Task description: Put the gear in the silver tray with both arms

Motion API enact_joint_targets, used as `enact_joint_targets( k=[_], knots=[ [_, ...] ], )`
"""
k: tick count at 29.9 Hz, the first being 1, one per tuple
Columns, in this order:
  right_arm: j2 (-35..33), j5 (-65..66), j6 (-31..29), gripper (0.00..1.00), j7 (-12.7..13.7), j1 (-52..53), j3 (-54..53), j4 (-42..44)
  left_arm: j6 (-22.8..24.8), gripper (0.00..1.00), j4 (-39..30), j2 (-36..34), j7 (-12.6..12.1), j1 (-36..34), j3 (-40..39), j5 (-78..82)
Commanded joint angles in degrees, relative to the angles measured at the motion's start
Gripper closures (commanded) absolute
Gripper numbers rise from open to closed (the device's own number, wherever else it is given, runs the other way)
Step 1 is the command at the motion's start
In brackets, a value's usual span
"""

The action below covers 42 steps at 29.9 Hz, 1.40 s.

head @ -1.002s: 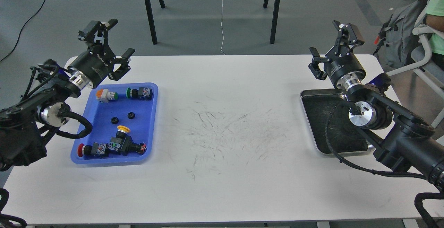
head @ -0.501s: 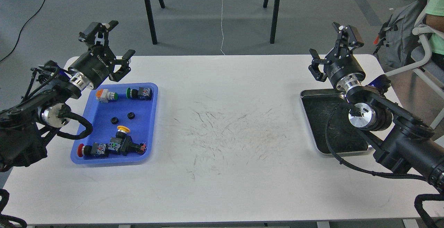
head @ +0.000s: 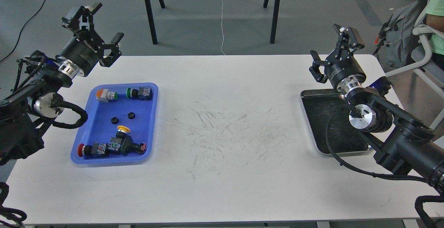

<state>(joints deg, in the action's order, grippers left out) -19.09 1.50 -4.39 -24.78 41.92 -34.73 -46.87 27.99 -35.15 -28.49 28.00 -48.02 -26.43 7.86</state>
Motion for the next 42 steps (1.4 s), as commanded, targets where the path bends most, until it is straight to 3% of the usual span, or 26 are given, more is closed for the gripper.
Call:
enact_joint_targets(
  k=[1,6,10,15,18,21,27,30,34,38,42],
  knots=[
    [0.02,0.00,0.35,0.01,0.00,-0.09,-0.08,0.02,0.01,0.00,-1.24,-0.59,0.00,0.12,2.33,1.19],
    [0.11,0.00,0.35,0.01,0.00,-0.35,-0.08,0.02,-1.79,0.00,-8.86,-6.29,0.00,0.12,8.67,7.24],
    [0.55,0.00,0.35,0.01,0.00,-0.44,0.01,0.11,-7.15,0.00,-12.05,-10.35,0.00,0.39,11.29,11.20],
    [0.64,0.00,0.35,0.01,0.08,-0.44,0.10,0.02,-3.22,0.00,-14.33,-15.62,0.00,-0.50,15.79,15.25],
    [0.46,0.00,0.35,0.01,0.00,-0.44,0.10,-0.07,-4.69,0.00,-13.29,-15.36,0.00,-0.93,15.18,15.87],
    [0.46,0.00,0.35,0.01,0.00,-0.44,0.19,-0.07,-8.47,0.00,-17.84,-16.33,0.00,-1.54,15.00,14.99],
    [0.46,0.09,0.26,0.01,0.00,-0.52,0.28,-0.16,-6.98,0.00,-23.82,-18.44,0.00,-1.46,14.48,14.73],
    [0.46,0.09,0.26,0.01,0.00,-1.05,0.36,-0.33,-10.75,0.00,-24.18,-18.88,0.00,-1.81,13.60,13.67],
    [0.37,0.09,0.26,0.01,0.00,-1.32,0.01,-0.24,-19.19,0.00,-23.30,-18.18,0.00,-2.51,13.16,13.85],
    [0.64,0.09,0.26,0.01,0.00,-1.93,-0.08,-0.42,-18.41,0.00,-21.81,-16.78,0.00,-2.69,12.63,13.67],
    [0.55,0.09,0.35,0.01,0.00,-1.93,-0.16,-0.42,-20.70,0.00,-23.03,-14.31,0.00,-2.08,14.90,14.72]
  ],
)
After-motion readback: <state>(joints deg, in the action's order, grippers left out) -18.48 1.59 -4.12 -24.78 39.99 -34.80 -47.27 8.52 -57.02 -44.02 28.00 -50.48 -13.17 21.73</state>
